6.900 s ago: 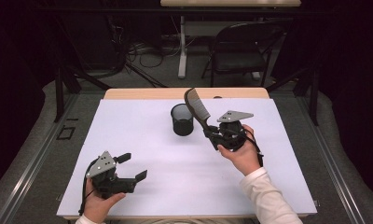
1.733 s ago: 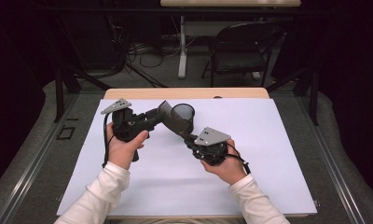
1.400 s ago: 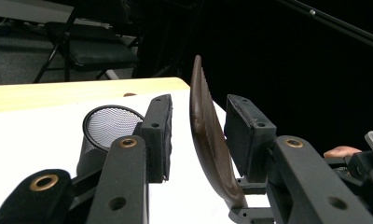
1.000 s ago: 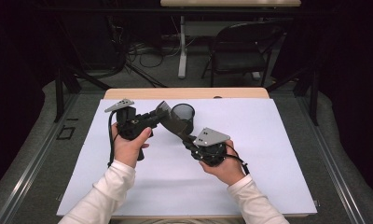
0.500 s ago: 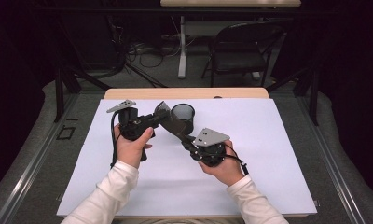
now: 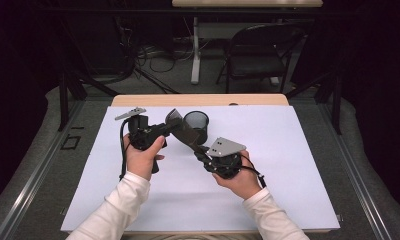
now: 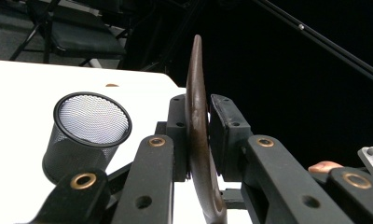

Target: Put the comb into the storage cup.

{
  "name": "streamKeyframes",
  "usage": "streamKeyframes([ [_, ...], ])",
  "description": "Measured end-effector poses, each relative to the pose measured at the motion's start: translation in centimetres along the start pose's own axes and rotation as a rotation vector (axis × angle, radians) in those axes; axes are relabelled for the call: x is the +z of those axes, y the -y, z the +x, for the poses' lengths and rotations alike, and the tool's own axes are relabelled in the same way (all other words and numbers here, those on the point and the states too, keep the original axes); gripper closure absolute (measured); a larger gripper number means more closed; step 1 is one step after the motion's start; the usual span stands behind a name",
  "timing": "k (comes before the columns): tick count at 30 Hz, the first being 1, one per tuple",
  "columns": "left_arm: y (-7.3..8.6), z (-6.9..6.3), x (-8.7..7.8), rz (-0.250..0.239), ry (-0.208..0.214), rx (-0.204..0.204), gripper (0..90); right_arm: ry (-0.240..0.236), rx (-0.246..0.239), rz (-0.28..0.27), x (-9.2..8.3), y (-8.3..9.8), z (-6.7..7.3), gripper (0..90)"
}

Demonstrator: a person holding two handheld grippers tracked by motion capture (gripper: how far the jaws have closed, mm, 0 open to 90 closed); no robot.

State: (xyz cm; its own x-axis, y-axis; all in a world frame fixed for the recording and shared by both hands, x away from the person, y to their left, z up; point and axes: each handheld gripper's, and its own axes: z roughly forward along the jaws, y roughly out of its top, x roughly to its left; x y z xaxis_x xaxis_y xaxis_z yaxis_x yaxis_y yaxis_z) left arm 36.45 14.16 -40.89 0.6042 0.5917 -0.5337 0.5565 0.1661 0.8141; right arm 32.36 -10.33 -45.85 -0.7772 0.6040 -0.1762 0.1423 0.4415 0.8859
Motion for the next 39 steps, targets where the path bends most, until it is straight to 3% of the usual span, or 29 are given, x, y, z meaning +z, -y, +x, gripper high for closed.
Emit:
streamKeyframes([
  [8, -0.02, 0.13, 0.01, -0.002, 0.009, -0.023, 80.4, -0.001, 0.003, -0.001, 0.06, 0.04, -0.02, 72.9],
  [39, 0.18, 0.25, -0.08, -0.001, 0.018, -0.04, 80.4, -0.004, 0.006, 0.003, 0.23, 0.2, -0.17, 72.9],
])
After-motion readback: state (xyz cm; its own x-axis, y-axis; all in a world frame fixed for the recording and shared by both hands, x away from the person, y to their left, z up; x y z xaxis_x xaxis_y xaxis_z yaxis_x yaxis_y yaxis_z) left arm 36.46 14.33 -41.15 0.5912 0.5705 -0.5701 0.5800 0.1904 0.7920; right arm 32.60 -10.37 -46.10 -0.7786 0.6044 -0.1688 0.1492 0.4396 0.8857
